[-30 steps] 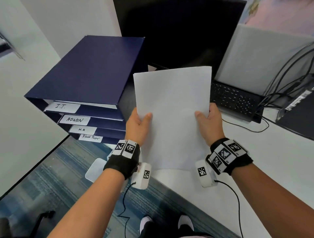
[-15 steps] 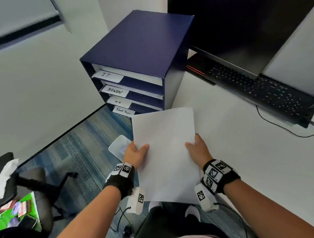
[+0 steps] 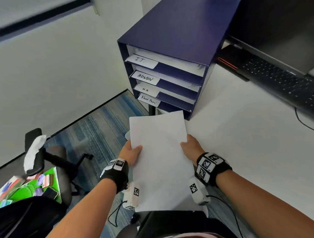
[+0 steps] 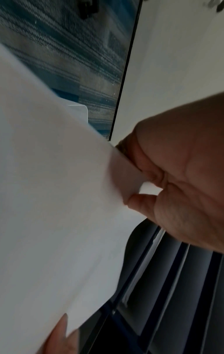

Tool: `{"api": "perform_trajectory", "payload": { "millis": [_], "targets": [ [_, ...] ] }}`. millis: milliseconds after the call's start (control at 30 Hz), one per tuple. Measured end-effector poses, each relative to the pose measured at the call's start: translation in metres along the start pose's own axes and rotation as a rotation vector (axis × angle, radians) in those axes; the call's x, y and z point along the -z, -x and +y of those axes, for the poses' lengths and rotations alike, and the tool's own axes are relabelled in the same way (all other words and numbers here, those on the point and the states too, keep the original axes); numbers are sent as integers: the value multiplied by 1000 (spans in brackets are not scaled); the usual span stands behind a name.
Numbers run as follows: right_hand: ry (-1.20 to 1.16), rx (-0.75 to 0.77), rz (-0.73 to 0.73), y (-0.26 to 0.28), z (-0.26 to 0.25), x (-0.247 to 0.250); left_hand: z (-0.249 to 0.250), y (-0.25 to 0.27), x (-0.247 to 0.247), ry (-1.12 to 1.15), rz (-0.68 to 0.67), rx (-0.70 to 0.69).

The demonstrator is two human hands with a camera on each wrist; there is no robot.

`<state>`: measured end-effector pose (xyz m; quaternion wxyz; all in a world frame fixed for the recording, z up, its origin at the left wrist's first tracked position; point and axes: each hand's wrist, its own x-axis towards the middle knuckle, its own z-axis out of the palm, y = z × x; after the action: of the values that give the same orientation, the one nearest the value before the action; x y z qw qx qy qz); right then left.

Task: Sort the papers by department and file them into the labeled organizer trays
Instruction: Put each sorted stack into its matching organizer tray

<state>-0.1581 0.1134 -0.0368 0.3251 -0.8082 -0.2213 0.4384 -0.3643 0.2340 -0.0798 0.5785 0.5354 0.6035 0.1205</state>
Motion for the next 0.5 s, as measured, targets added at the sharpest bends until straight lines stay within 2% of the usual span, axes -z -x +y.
{"api": "perform_trajectory", "payload": {
  "millis": [100, 300, 400, 500],
  "targets": [
    [-99, -60, 39, -10, -10, -7, -12, -9, 20, 3, -61, 82],
    [-371, -130, 146, -33, -35, -8, -7, 1, 54, -52, -284, 219],
    [-449, -149, 189, -43, -46, -5, -2, -1, 65, -103, -352, 214],
    [-442, -111, 231, -42, -57, 1, 11, -14, 68, -123, -311, 128]
  ]
}}
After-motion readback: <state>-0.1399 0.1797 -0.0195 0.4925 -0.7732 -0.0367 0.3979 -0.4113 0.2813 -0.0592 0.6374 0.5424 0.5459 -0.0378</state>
